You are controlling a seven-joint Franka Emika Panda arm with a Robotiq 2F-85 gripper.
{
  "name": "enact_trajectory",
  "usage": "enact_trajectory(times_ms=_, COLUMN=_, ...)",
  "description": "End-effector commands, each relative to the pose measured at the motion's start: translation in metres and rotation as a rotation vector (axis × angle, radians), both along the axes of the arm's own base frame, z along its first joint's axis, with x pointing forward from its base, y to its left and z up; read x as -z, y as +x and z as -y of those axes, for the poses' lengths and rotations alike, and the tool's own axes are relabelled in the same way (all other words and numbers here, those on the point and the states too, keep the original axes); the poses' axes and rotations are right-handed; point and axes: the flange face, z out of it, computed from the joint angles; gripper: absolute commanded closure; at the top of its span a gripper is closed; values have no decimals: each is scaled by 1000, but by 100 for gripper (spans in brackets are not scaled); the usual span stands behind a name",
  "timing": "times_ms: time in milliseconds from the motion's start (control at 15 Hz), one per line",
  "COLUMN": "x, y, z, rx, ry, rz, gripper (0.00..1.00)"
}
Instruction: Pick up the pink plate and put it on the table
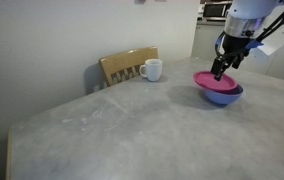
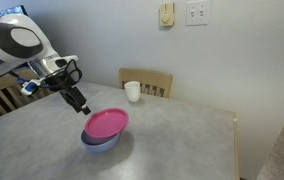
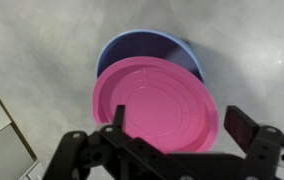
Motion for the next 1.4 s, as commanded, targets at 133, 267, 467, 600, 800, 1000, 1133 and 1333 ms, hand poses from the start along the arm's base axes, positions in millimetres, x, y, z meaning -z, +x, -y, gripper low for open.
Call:
enact_trajectory(times_ms=133, x=9, y=38, z=-2, rx=-45, ry=46, rz=61, gripper=0)
enact_trajectory(times_ms=267, x=21, y=49, z=-5, rx=-63, ry=62, rz=57, gripper=0)
enact_trajectory(times_ms=467, x=46, y=61, z=-1, rx=-96, ry=50, rz=0, gripper=0)
enact_trajectory(times_ms=600, x=57, y=67, z=2, rx=-113, ry=44, rz=-29, gripper=0)
enact_trajectory(times_ms=800, x=65, y=76, z=7, rx=-132, ry=34, rz=-49, gripper=0)
enact_trajectory(times_ms=1000, x=65, y=84, z=8, rx=-153, ry=25, rz=-52, gripper=0)
enact_trajectory(times_ms=1133, x=63, y=88, z=8, rx=-167, ry=24, rz=-52, gripper=0)
enact_trajectory(times_ms=1333, x=61, y=93, z=6, rx=-189, ry=32, rz=-51, gripper=0)
